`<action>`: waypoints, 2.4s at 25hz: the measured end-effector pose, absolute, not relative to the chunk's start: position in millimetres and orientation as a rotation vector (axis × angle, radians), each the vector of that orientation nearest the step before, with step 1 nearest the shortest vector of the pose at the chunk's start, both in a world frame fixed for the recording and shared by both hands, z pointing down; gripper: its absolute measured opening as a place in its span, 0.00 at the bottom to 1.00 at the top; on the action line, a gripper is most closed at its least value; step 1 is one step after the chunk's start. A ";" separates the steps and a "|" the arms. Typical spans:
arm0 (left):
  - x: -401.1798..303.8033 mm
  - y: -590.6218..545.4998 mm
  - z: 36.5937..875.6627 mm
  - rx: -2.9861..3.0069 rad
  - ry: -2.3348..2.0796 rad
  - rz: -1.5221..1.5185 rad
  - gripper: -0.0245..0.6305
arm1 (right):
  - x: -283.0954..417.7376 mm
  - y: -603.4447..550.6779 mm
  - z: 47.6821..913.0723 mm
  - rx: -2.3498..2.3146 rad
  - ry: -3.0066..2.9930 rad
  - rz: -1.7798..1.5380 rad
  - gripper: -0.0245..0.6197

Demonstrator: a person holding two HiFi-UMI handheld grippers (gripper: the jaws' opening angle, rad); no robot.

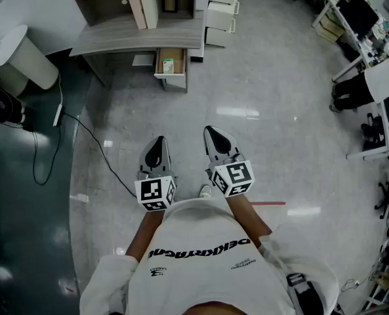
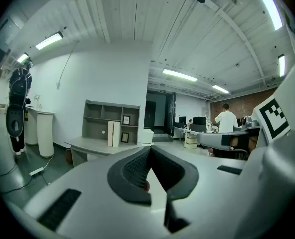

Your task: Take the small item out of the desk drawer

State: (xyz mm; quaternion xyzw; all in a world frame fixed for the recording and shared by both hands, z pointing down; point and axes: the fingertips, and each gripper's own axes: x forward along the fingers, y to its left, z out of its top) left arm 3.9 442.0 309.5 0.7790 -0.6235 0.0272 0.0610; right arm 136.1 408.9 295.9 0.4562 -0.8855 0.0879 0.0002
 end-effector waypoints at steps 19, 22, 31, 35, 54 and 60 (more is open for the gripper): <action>64.1 440.3 327.1 2.293 -1.969 0.113 0.06 | 190.2 388.9 308.9 1.306 -2.865 0.311 0.09; 66.0 435.7 332.6 2.287 -1.972 0.134 0.06 | 185.1 385.8 314.1 1.282 -2.850 0.294 0.09; 63.6 389.3 344.7 2.283 -1.962 0.150 0.06 | 174.7 347.1 320.8 1.255 -2.826 0.288 0.09; 55.1 360.5 346.5 2.264 -1.959 0.123 0.06 | 165.4 320.7 322.4 1.260 -2.820 0.282 0.09; -62.0 101.6 333.8 2.332 -1.837 0.129 0.06 | 55.4 76.3 310.9 1.387 -2.750 0.323 0.09; -90.2 33.3 331.5 2.380 -1.776 0.153 0.06 | 25.8 13.1 311.3 1.457 -2.710 0.351 0.09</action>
